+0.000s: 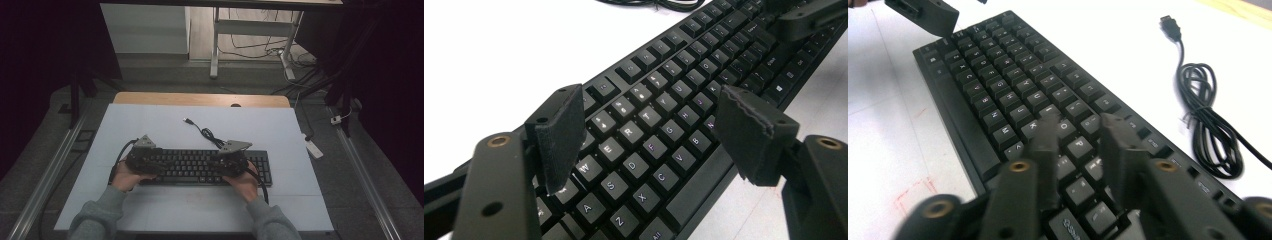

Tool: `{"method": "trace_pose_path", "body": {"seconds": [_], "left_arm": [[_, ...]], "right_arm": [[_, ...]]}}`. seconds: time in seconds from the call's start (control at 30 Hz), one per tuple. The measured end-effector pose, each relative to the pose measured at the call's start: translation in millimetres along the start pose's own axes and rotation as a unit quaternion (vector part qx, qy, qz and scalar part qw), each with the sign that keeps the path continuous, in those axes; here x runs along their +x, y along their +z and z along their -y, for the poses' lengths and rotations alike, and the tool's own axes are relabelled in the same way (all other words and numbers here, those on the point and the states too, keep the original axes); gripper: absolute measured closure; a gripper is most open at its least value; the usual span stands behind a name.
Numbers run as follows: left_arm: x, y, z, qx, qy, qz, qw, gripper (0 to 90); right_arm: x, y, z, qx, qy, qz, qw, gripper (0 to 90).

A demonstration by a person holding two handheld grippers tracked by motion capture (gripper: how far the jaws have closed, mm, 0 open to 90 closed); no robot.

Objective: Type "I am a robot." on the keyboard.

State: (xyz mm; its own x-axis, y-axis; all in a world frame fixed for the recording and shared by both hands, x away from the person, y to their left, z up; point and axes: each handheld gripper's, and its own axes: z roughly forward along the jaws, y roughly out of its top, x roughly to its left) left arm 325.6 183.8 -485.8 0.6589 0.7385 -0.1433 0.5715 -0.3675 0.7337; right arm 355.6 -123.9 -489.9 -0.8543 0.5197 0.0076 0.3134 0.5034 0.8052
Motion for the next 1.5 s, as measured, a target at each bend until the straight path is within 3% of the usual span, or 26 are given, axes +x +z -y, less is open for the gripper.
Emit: {"method": "trace_pose_path", "body": {"seconds": [0.2, 0.73, 1.5], "left_arm": [[-0.4, 0.3, 0.0, 0.0, 0.0, 0.001, 1.0, 28.7], [-0.3, 0.1, 0.3, 0.002, 0.001, -0.001, 1.0, 28.2], [-0.3, 1.1, 0.8, 0.005, 0.003, 0.001, 1.0, 28.0]], "right_arm": [[0.1, 11.5, -6.0, 0.014, -0.004, -0.009, 0.9999, 89.4], [3.7, 41.7, -11.4, 0.037, -0.006, -0.018, 0.9991, 89.5], [1.2, 54.6, -9.6, 0.055, -0.011, -0.008, 0.9984, 89.5]]}}
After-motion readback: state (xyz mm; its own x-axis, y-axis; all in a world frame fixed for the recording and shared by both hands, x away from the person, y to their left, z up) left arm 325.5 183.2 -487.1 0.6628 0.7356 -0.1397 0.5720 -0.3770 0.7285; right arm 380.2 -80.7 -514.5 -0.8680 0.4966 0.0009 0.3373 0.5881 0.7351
